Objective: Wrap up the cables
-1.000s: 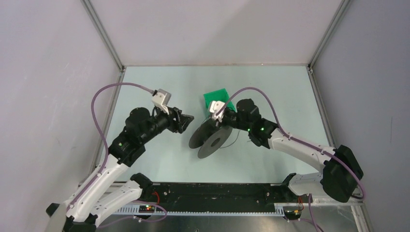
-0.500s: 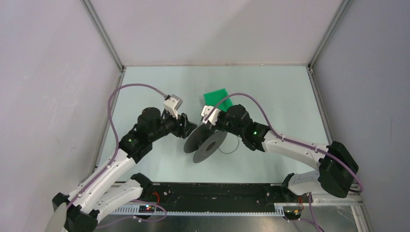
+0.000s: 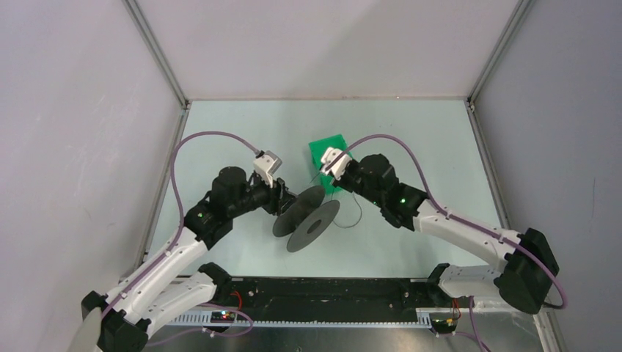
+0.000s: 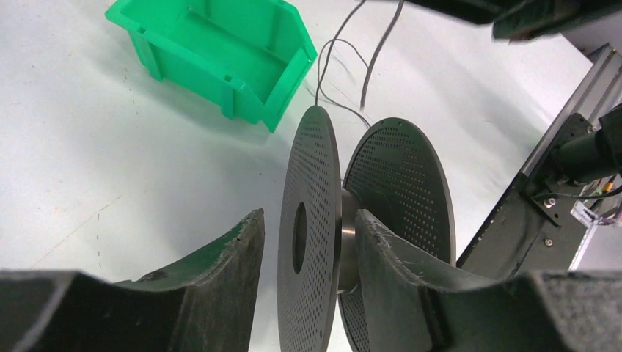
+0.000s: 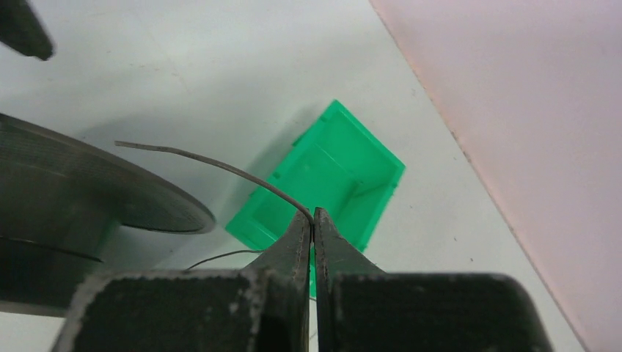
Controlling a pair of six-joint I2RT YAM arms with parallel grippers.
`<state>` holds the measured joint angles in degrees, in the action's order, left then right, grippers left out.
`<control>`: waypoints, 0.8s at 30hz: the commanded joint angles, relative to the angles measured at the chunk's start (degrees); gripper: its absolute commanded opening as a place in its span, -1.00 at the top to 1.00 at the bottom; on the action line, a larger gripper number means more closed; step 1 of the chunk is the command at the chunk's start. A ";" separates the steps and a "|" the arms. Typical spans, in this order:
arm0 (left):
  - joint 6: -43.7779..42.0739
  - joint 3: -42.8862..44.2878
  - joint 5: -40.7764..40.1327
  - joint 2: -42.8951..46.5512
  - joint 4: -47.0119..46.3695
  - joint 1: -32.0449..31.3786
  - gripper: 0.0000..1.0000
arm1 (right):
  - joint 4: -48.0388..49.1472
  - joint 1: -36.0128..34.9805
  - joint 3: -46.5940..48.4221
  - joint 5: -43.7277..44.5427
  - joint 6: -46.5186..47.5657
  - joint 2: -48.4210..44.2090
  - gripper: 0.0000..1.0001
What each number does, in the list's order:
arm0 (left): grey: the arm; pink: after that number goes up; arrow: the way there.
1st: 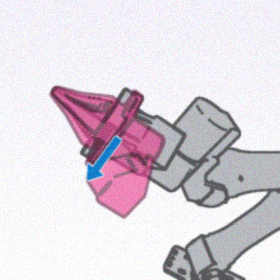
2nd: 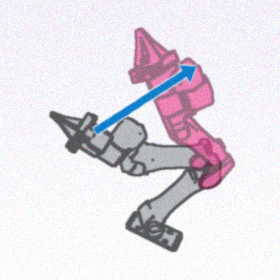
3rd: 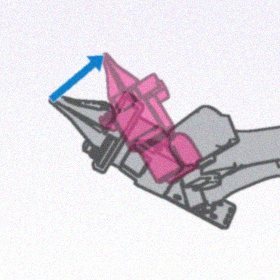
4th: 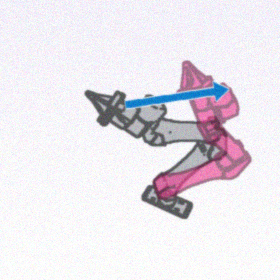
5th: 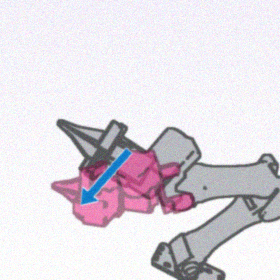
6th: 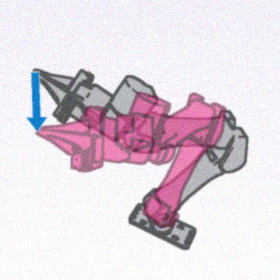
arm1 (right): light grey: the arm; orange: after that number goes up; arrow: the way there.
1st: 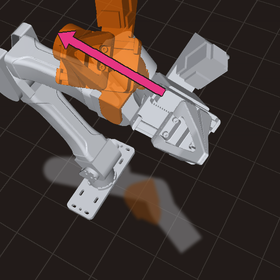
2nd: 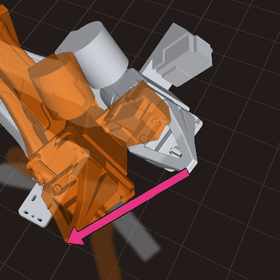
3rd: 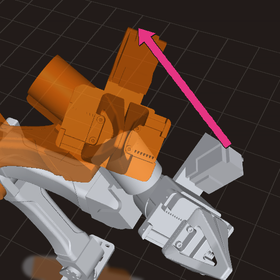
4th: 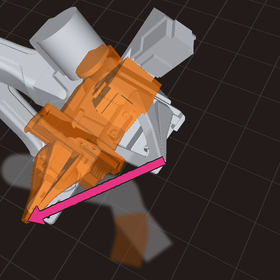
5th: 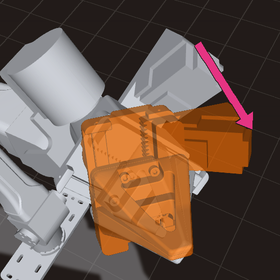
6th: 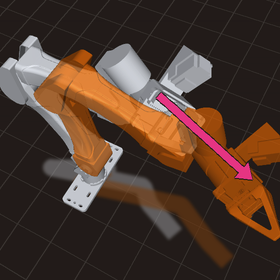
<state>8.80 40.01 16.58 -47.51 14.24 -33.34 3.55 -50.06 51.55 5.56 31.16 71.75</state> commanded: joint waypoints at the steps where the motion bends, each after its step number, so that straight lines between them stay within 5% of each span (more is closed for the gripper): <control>1: -4.24 -0.22 -0.23 -0.18 -1.74 -0.99 -0.03 | -2.62 3.07 1.01 2.49 -2.44 -5.24 1.00; 6: -6.45 0.02 -2.91 -0.83 -1.42 -2.86 0.24 | -5.63 12.12 1.01 4.44 0.81 -11.79 1.00; 13: -6.26 2.17 -5.24 -1.69 -1.46 -3.92 0.95 | -7.02 32.04 5.57 6.93 4.77 -19.67 1.00; 18: -6.55 4.91 -4.85 -3.71 -1.53 -5.96 1.00 | -8.06 41.66 10.50 2.60 5.11 -20.40 1.00; 24: -6.63 8.62 -4.38 -6.57 -1.72 -9.22 1.00 | -11.99 39.24 12.29 4.69 9.67 -19.07 1.00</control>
<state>2.90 43.92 11.73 -53.34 15.20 -40.49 -4.62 -8.47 61.95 9.63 37.15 51.92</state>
